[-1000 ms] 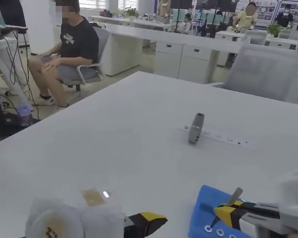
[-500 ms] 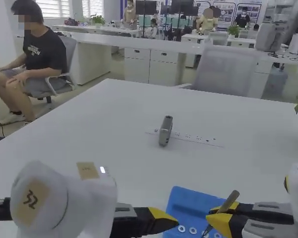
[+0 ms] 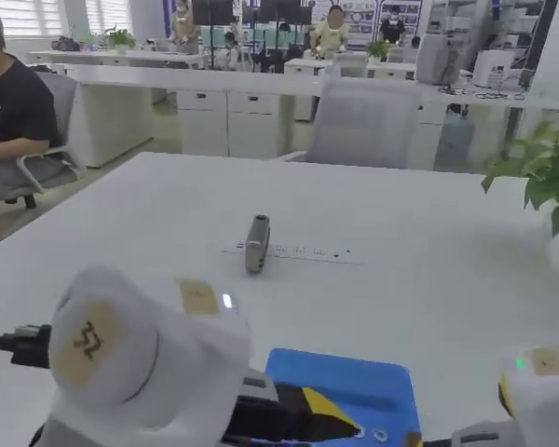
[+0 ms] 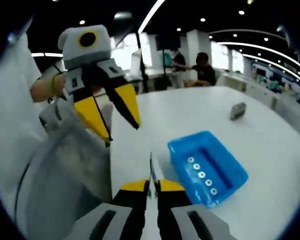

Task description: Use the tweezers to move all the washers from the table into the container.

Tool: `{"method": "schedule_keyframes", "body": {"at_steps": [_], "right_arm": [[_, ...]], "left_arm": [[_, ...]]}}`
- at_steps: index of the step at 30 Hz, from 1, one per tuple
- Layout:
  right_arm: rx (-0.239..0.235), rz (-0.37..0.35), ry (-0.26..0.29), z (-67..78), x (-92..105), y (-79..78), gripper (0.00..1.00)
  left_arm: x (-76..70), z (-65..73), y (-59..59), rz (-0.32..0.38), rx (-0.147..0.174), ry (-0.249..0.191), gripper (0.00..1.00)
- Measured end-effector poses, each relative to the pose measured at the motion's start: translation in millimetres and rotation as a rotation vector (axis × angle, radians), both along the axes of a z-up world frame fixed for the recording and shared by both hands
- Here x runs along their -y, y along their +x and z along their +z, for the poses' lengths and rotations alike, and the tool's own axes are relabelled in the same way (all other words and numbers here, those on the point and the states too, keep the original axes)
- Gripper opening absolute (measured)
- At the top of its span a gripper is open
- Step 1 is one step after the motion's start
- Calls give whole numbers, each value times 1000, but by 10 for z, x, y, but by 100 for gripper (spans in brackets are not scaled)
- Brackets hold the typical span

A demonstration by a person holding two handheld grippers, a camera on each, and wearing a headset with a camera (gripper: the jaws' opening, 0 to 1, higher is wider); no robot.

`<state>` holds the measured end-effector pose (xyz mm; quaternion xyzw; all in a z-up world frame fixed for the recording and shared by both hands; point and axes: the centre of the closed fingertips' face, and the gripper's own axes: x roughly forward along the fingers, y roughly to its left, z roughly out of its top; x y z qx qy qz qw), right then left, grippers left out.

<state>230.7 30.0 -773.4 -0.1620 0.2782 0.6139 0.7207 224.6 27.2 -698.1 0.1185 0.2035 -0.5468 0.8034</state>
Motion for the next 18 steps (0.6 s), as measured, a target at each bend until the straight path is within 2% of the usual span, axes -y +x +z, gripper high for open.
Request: {"method": "schedule_keyframes", "body": {"at_steps": [4,9,15,18], "right_arm": [[18,61,-45,-83,30,-140,3],[38,105,-85,-154,65,-234,3],[61,123,-112,-202,127,-261,3],[77,141,-147,-262,172,-257,3]], "left_arm": [[162,-53,-59,-67,-10,18,8],[266,-112,-94,-118,-1,46,3],[335,-224,-150,-186,-1,94,0],[370,-277,-172,-214,15,115,0]]}}
